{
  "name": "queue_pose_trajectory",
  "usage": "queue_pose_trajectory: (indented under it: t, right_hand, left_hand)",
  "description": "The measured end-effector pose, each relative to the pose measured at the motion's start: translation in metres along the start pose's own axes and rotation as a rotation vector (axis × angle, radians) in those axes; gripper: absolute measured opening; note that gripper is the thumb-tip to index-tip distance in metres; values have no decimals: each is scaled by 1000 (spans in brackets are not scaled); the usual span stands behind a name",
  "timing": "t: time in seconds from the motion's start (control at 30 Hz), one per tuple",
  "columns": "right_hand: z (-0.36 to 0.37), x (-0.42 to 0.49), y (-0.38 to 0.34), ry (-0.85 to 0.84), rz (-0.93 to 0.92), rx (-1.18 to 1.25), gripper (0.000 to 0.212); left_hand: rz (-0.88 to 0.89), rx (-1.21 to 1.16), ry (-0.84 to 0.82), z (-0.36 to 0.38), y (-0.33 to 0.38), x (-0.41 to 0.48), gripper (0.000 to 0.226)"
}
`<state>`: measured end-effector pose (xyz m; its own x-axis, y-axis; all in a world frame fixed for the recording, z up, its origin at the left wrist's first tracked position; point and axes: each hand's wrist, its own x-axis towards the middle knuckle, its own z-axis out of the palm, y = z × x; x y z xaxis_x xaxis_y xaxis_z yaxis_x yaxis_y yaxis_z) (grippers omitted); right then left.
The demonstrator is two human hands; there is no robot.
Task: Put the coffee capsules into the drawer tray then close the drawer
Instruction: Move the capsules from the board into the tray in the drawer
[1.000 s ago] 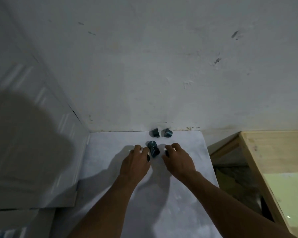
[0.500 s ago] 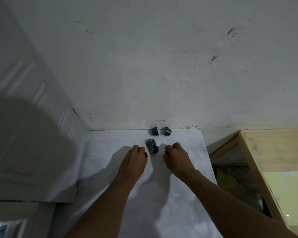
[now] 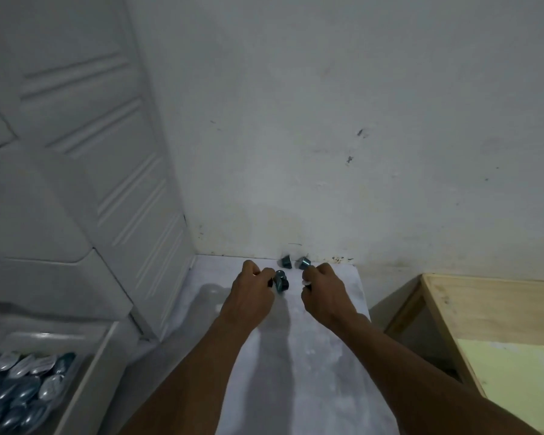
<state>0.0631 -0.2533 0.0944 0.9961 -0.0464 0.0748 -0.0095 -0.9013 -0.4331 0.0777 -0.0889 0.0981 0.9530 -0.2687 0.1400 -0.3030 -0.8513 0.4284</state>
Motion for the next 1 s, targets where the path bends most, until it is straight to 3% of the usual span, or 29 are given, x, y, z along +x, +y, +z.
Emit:
queue_pose_trajectory:
  t: [0.33, 0.6, 1.0]
  right_hand:
    - [-34, -80, -60, 157, -291, 105, 15]
    - [-30, -128, -127, 104, -437, 84, 35]
    - [29, -161, -255, -5, -556, 186, 30]
  left_hand:
    - [-71, -36, 332, -69, 22, -102, 25]
    - [-214, -59, 436, -116, -1, -179, 23]
    - [-326, -43, 475, -178, -111, -263, 38]
